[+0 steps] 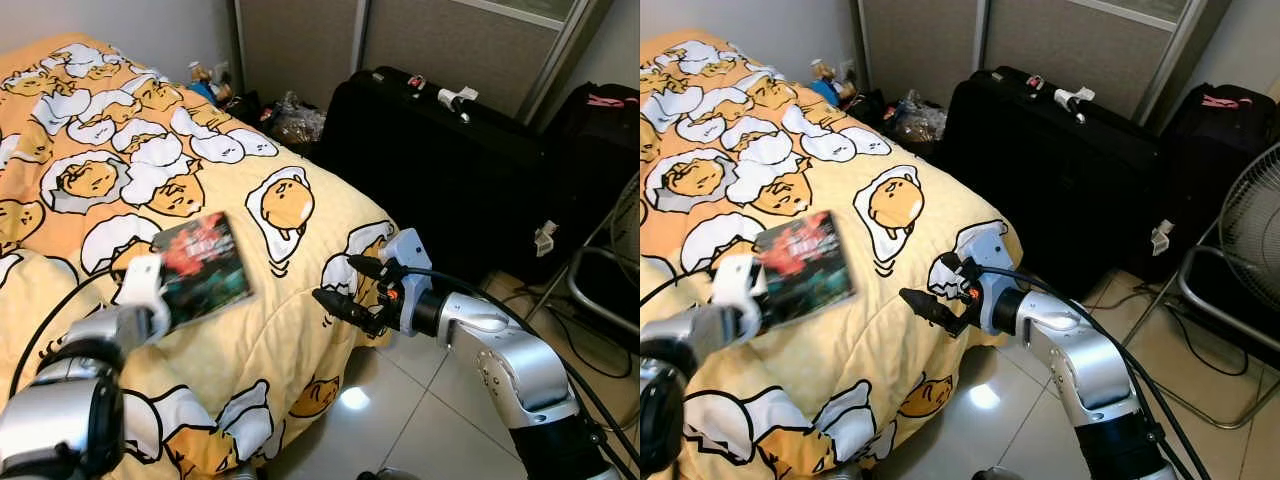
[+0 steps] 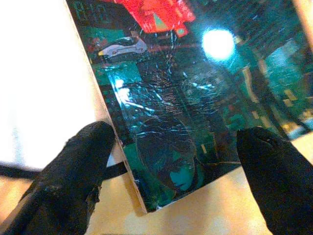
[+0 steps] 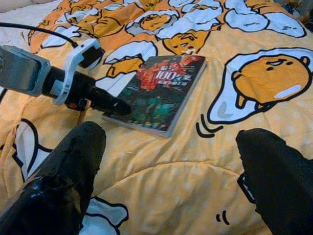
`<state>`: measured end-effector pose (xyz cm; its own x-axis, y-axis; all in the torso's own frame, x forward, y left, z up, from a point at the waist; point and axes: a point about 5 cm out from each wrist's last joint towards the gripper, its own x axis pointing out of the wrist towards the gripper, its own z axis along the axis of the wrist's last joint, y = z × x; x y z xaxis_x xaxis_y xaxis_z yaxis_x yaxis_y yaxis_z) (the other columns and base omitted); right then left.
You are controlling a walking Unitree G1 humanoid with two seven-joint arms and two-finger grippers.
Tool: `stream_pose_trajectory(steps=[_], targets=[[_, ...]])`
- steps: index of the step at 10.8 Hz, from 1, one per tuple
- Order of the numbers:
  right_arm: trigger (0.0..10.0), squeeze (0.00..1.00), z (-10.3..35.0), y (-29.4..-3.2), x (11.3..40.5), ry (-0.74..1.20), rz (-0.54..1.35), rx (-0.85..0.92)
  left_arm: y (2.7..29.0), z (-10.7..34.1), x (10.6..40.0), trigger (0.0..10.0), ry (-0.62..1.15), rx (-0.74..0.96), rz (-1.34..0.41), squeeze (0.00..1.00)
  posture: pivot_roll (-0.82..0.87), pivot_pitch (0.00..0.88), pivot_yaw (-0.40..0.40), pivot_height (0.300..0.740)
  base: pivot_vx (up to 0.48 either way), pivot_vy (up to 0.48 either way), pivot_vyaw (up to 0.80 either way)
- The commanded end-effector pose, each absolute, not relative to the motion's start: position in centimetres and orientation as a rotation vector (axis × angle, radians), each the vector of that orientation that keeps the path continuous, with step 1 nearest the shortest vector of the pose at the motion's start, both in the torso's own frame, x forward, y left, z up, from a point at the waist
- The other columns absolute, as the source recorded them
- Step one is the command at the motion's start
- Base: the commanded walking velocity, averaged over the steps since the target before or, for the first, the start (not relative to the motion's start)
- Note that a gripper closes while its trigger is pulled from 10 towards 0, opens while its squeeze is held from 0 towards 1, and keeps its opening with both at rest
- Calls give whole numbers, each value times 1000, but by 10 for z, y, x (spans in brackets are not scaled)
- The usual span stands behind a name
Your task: Clean up the room
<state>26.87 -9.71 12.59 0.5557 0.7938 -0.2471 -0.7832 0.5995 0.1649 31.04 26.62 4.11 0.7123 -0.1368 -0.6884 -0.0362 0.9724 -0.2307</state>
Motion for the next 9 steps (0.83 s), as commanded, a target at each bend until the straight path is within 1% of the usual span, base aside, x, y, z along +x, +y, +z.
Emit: stream_pose_trajectory(steps=[1, 3, 5, 7, 8, 9], targets=[[10000, 0, 131, -99, 269, 295, 923, 32, 257, 48, 318, 10000, 752, -317, -79, 0, -150, 47, -7, 740, 0, 0, 0], [10000, 0, 130, -99, 269, 297, 916, 34, 246, 51, 325, 10000, 701, -458, -43, 0, -149, 44, -4, 740, 0, 0, 0], [10000, 0, 129, -98, 267, 309, 930, 39, 241, 38, 319, 10000, 733, -403, 18, 0, -154, 48, -7, 740, 0, 0, 0], [10000, 0, 127, -99, 263, 326, 948, 42, 240, 31, 316, 10000, 745, -392, 75, 0, -155, 51, -10, 740, 0, 0, 0], [10000, 0, 124, -100, 259, 350, 968, 41, 227, 28, 317, 10000, 728, -413, 64, 0, -160, 57, -14, 740, 0, 0, 0], [10000, 0, 123, -100, 257, 359, 979, 38, 222, 26, 318, 10000, 717, -428, 62, 0, -171, 61, -16, 740, 0, 0, 0]])
